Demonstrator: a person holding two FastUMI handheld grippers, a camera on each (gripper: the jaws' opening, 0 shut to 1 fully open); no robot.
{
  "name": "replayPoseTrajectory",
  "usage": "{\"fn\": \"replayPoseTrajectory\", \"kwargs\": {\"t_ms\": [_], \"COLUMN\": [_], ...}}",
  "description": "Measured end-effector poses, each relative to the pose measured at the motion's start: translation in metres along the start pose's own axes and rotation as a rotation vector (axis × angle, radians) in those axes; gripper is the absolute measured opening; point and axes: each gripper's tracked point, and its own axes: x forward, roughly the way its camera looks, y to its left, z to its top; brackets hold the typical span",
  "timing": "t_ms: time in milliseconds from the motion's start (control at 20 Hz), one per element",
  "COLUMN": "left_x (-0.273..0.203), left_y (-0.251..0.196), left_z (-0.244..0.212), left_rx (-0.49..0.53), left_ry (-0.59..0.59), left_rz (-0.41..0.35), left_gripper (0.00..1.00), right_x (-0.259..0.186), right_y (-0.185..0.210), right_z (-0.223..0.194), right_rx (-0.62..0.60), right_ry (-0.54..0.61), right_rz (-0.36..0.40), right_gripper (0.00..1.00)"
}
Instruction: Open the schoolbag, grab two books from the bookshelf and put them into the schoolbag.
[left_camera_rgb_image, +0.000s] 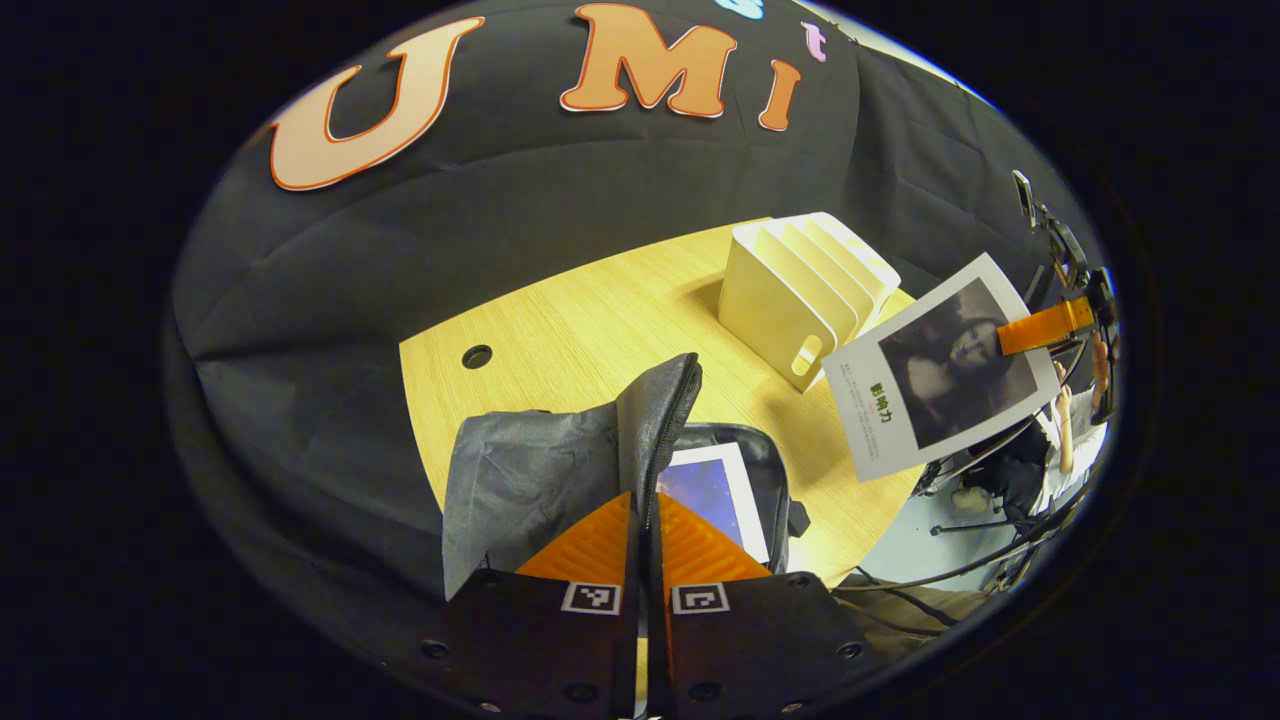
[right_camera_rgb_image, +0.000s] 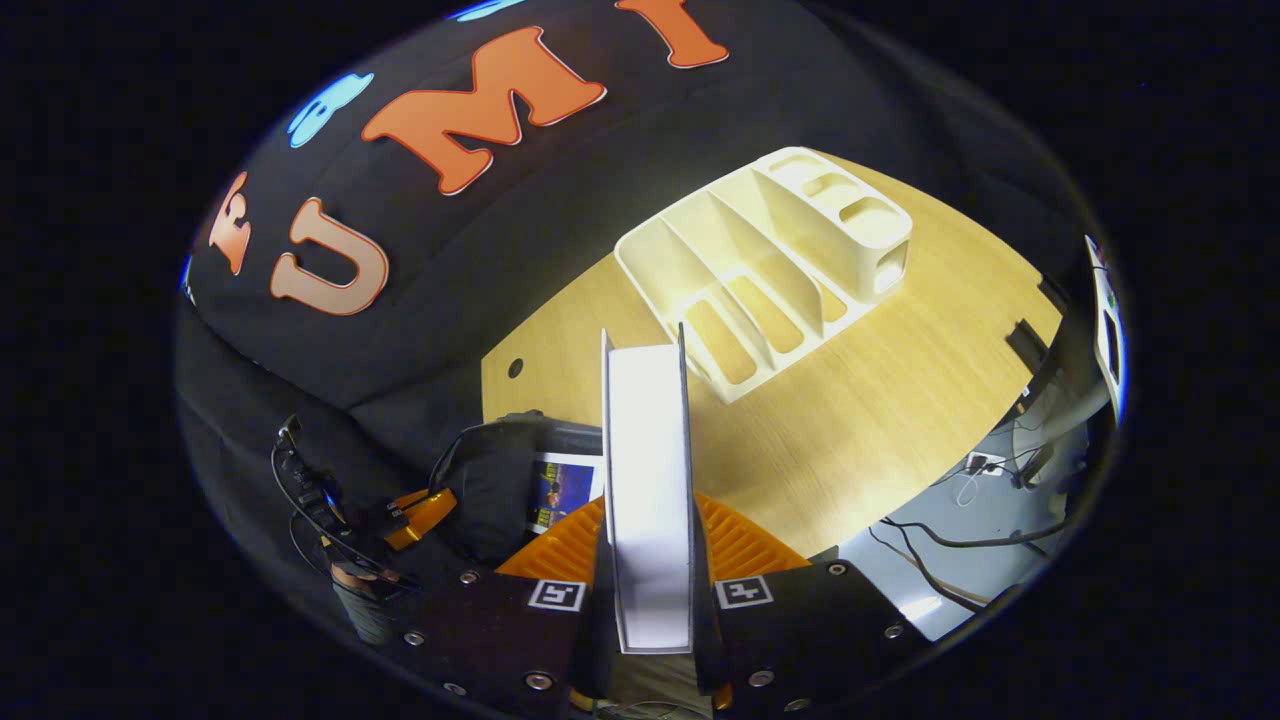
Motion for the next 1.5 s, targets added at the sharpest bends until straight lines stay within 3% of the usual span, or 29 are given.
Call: {"fn": "replayPoseTrajectory", "kwargs": {"t_ms": [50,100,250,550,600,650,850,900,950,1000,1100,1500], "left_x": [-0.002,-0.003,-0.006,-0.009,-0.01,-0.009,-0.011,-0.011,-0.01,-0.009,-0.012,-0.014], "left_y": [0.004,0.008,0.017,0.033,0.034,0.035,0.026,0.025,0.025,0.025,0.021,0.007], "left_z": [0.003,0.007,0.013,0.019,0.019,0.02,0.017,0.019,0.02,0.022,0.021,0.031], "left_rx": [-0.001,-0.007,-0.015,-0.076,-0.079,-0.082,-0.106,-0.107,-0.105,-0.102,-0.078,-0.027], "left_ry": [-0.006,-0.011,-0.024,-0.044,-0.043,-0.045,-0.05,-0.049,-0.049,-0.05,-0.054,-0.076], "left_rz": [0.005,0.011,0.022,0.037,0.038,0.042,0.021,0.017,0.02,0.017,0.007,-0.038], "left_gripper": [0.09,0.05,0.05,0.04,0.09,0.05,0.05,0.09,0.05,0.09,0.05,0.05], "right_x": [0.004,0.008,0.025,0.064,0.07,0.076,0.107,0.113,0.118,0.123,0.132,0.167], "right_y": [0.01,0.018,0.04,0.07,0.074,0.078,0.086,0.088,0.091,0.093,0.102,0.123], "right_z": [-0.001,-0.001,-0.009,-0.029,-0.031,-0.034,-0.043,-0.046,-0.05,-0.052,-0.06,-0.09], "right_rx": [0.0,0.005,0.009,-0.016,-0.01,0.002,0.053,0.064,0.083,0.107,0.16,0.288], "right_ry": [0.002,0.002,0.027,0.089,0.097,0.106,0.145,0.153,0.156,0.159,0.164,0.151], "right_rz": [0.031,0.059,0.125,0.193,0.205,0.216,0.243,0.249,0.264,0.28,0.311,0.379], "right_gripper": [0.33,0.33,0.33,0.33,0.33,0.33,0.32,0.32,0.32,0.33,0.32,0.32]}}
